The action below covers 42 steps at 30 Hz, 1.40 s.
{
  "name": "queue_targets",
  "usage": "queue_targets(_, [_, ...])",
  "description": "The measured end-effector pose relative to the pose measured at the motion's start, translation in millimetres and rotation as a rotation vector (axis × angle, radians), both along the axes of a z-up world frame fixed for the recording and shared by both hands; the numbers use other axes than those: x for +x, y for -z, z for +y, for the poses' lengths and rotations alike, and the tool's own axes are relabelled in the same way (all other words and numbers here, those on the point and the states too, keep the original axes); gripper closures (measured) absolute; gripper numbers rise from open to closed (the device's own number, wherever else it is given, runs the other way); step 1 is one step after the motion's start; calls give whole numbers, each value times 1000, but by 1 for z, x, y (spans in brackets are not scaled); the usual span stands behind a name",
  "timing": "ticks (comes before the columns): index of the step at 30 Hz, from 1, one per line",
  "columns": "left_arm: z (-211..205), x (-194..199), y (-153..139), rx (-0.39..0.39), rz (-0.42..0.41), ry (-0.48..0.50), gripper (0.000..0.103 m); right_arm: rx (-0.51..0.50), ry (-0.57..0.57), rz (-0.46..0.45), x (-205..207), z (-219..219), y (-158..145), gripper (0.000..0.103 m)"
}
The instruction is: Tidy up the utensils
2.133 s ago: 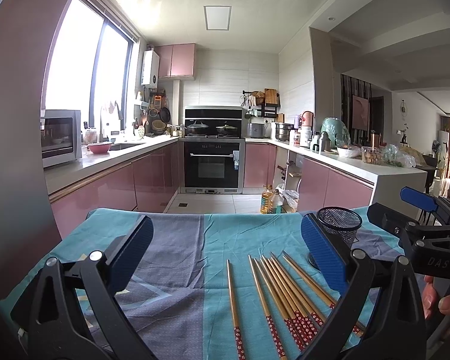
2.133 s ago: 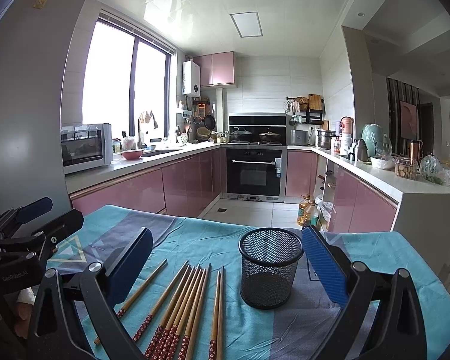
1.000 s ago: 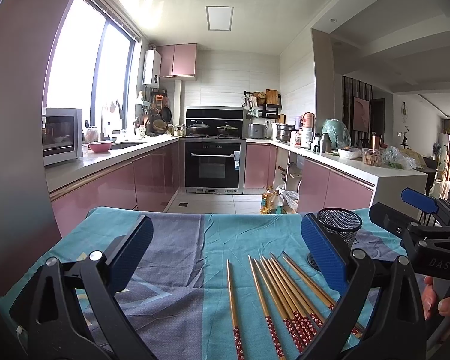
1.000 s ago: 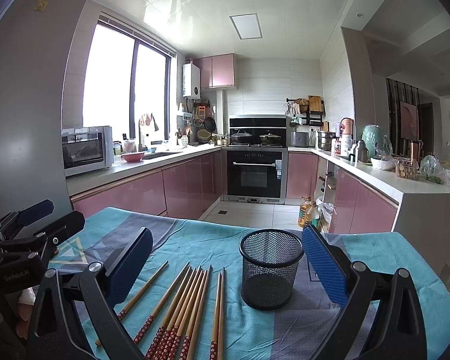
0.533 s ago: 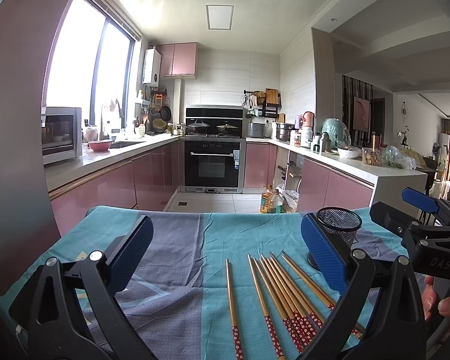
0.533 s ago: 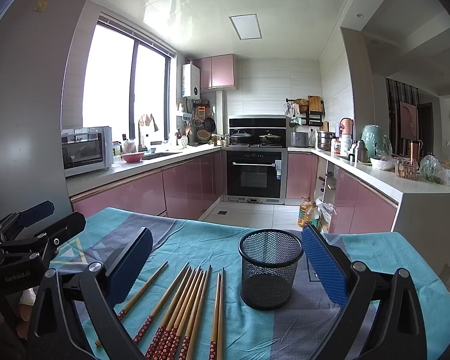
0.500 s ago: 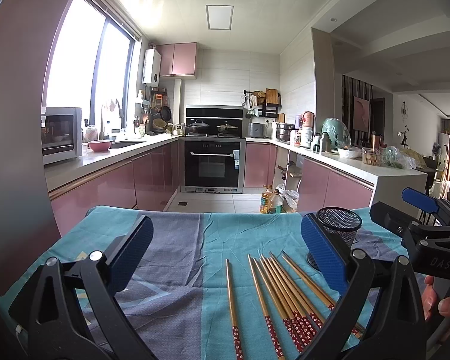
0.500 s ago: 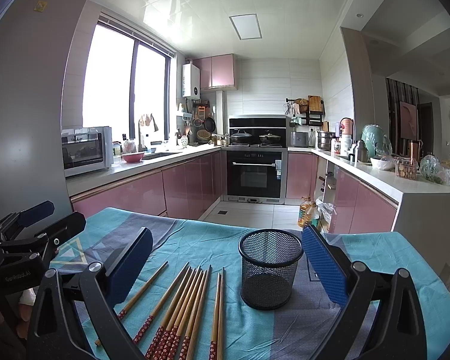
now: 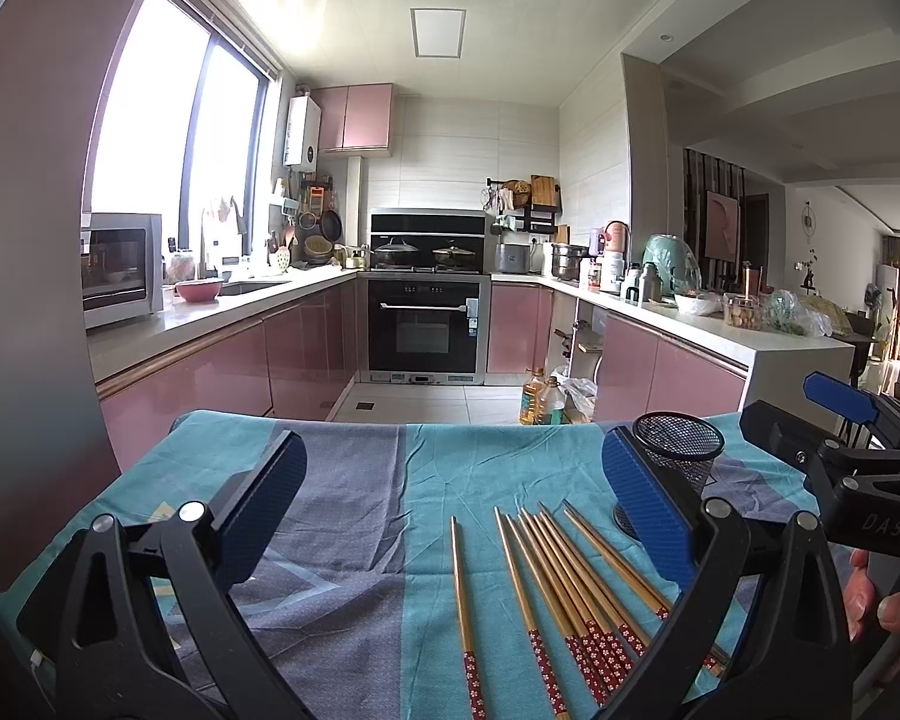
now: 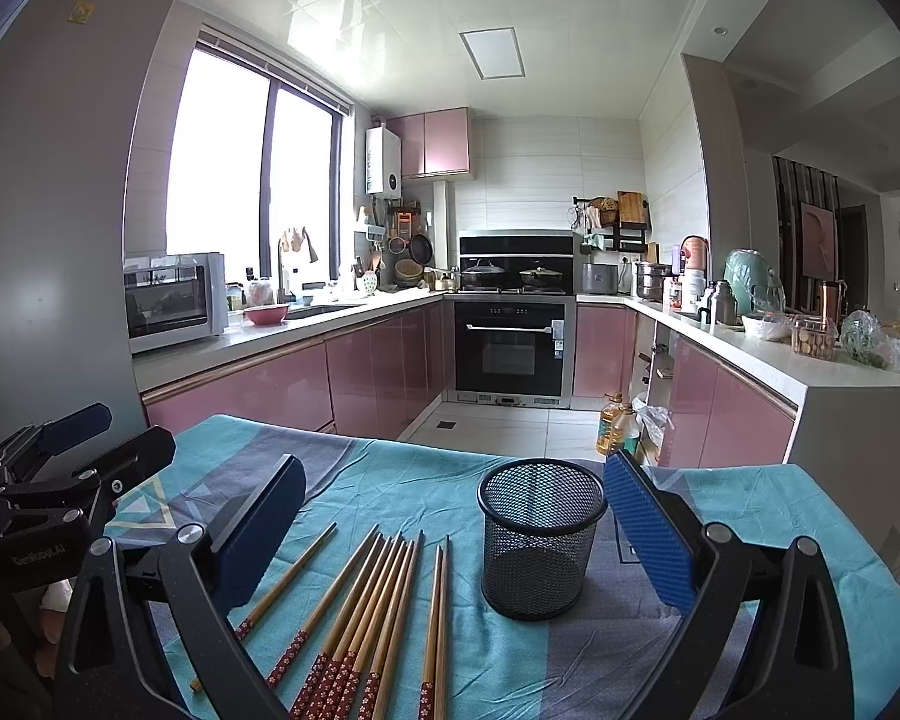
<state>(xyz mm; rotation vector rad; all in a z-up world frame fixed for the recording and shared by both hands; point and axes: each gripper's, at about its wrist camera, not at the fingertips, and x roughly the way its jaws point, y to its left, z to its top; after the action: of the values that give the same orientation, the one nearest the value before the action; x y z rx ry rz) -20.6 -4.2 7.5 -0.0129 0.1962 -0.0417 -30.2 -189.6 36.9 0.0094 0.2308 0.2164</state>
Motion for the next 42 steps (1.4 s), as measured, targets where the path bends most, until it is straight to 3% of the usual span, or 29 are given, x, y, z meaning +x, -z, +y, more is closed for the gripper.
queue_targets(32, [1, 5, 6, 11, 58, 9, 6, -14, -33, 32, 5, -2, 5, 7])
queue_targets(36, [5, 17, 15, 33, 141, 15, 6, -68, -80, 110, 11, 2, 17, 8])
queue_targets(40, [9, 33, 32, 55, 249, 30, 7, -104, -127, 236, 25, 7, 39, 23])
queue_targets(42, [10, 42, 41, 66, 300, 45, 13, -116, -135, 311, 35, 8, 53, 31])
